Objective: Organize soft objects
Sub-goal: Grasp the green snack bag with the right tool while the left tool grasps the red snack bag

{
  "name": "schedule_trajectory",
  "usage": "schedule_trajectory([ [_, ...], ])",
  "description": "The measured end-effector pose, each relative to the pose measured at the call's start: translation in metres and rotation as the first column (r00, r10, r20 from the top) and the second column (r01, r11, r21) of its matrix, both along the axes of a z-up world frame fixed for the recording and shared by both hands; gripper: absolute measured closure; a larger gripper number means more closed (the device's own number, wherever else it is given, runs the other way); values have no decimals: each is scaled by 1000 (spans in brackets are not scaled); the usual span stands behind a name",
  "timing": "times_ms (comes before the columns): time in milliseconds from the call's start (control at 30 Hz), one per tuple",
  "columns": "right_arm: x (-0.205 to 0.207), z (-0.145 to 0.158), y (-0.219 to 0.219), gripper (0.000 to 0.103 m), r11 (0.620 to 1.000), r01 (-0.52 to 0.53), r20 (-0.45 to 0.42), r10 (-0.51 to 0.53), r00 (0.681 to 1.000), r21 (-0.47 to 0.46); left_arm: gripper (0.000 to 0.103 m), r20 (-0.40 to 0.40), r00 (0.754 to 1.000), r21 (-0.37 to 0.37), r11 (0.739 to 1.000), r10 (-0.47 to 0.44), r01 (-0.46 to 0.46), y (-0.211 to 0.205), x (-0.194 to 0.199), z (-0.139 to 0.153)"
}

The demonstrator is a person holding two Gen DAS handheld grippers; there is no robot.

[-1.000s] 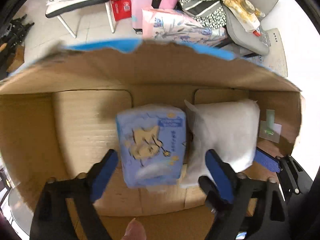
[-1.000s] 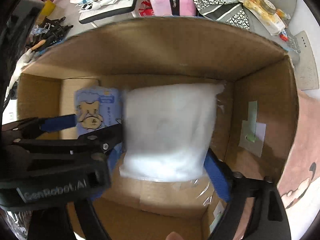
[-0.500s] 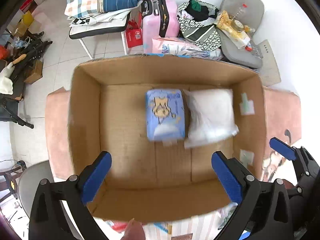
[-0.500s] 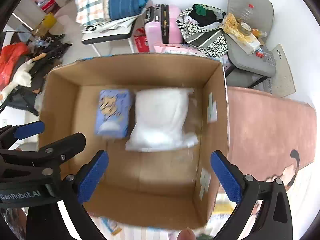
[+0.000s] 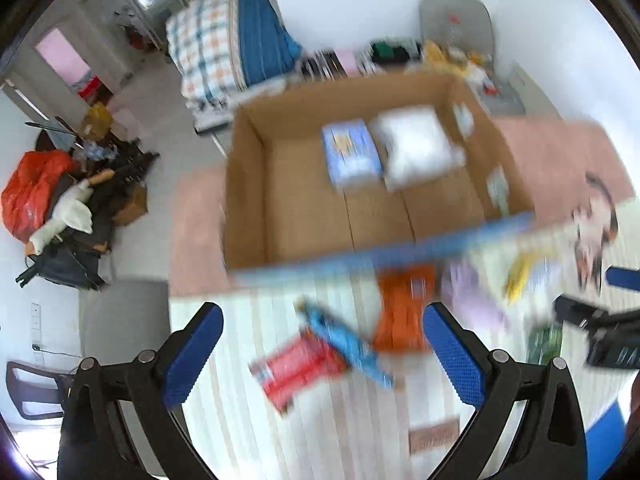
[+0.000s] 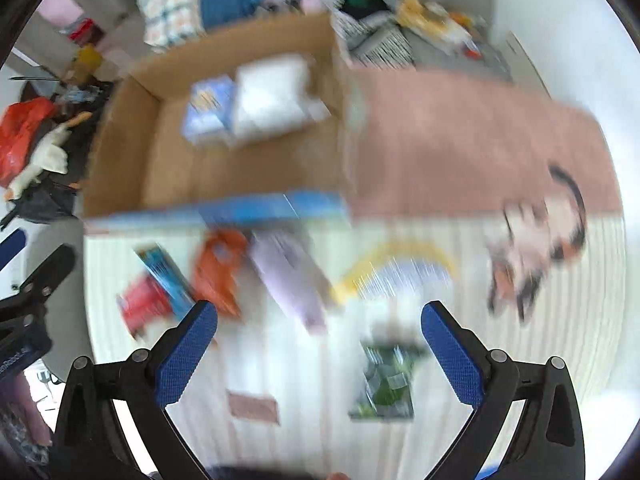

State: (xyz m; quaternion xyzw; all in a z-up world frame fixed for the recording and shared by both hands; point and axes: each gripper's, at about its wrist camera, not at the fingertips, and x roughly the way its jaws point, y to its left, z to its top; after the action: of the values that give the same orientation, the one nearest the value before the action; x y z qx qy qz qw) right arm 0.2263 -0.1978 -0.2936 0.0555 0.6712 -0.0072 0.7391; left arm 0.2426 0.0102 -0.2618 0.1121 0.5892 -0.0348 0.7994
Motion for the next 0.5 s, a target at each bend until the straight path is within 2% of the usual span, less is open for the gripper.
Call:
schedule_trajectory([
  [133, -47, -36, -24, 0, 997, 78, -95, -79, 992, -10, 1, -139, 990, 42, 998, -34, 40, 3, -28, -53],
  [300, -84, -85, -43, 0, 988, 148, -179, -153, 972, -39, 1, -201, 976, 155, 981, -83, 115, 5, -47, -103],
  [433, -91, -117, -55, 0, 979, 195, -214, -204, 955, -61, 1, -212, 971, 272, 947, -114, 171, 6, -44, -139],
  [500, -91, -130, -57, 0, 978, 200, -243, -209, 947, -63, 1, -237, 956, 342, 907, -170, 246, 5, -40, -159],
])
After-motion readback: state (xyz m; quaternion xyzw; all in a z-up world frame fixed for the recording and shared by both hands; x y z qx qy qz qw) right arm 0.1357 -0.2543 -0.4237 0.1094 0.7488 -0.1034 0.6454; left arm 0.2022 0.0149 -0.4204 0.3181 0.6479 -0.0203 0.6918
